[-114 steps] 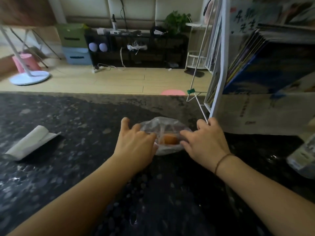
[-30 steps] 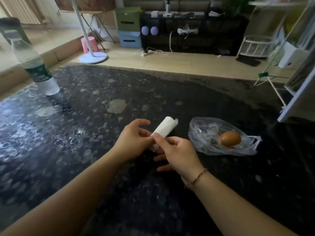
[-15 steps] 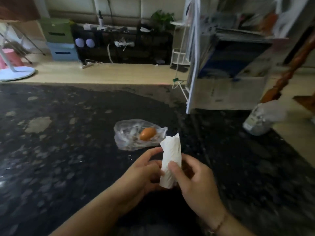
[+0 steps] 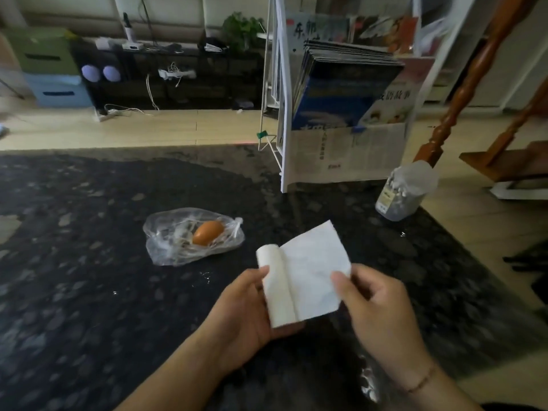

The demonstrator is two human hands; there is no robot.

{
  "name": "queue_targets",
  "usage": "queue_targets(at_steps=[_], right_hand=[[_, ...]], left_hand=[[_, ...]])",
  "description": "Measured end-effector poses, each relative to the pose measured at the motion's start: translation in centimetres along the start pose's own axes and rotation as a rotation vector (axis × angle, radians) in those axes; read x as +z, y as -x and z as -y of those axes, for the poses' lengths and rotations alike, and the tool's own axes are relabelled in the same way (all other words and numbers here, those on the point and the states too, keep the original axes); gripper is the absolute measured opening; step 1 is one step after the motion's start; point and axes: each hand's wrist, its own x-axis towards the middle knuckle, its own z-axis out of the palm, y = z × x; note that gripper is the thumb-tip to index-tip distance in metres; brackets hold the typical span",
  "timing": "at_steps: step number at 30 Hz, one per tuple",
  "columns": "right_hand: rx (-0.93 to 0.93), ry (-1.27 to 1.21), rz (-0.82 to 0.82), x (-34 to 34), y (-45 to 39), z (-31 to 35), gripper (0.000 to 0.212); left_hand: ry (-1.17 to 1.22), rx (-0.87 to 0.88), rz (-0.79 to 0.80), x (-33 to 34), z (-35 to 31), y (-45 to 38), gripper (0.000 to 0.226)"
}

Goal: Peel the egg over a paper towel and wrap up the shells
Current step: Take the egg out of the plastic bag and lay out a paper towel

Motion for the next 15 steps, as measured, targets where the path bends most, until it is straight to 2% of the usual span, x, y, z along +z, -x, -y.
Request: queue_targets(at_steps=[3,6,7,9,10,11,12,13,15], right_hand=[[0.121,-0.041,-0.067,-3.6,0.0,-1.5,0.029],[0.307,-0.112,-0.045,-6.3,0.1,-2.9,0.011],[0.306,-0.079,-0.061,-6.9,0.1,-3.1,0.006],[0.096,0.165,-0.053,-7.3,-0.6,-2.4,0.050],[-0.027,0.218,0.049,-6.9,-1.4,-1.6,0.069],[-0.083,0.192,0.229,-5.7,-2.1,-0.7,0.084],[-0.066,0.118,0.432,-4.2,-2.7,0.0,0.094],[-0.015,0.051,0.607,-2.6,-3.2,0.3,0.098],[0.095,-0.024,0.787,0.1,-3.9,0.8,0.085]], left_hand=[[-0.015,-0.015,-0.027,-0.1,0.6,-0.4,0.049],[-0.293,0.058,-0.200,0.1,0.8,-0.8,0.044],[-0.410,0.105,-0.229,0.1,0.6,-0.7,0.037],[-0.659,0.192,-0.205,0.5,-0.2,-0.5,0.028],[-0.755,0.204,-0.140,0.7,-0.7,-0.4,0.026],[-0.813,0.200,-0.060,1.0,-1.1,-0.4,0.024],[-0.829,0.192,0.009,1.2,-1.4,-0.4,0.024],[-0.805,0.184,0.054,1.3,-1.8,-0.5,0.024],[-0.712,0.161,0.069,1.1,-2.4,-0.4,0.027]])
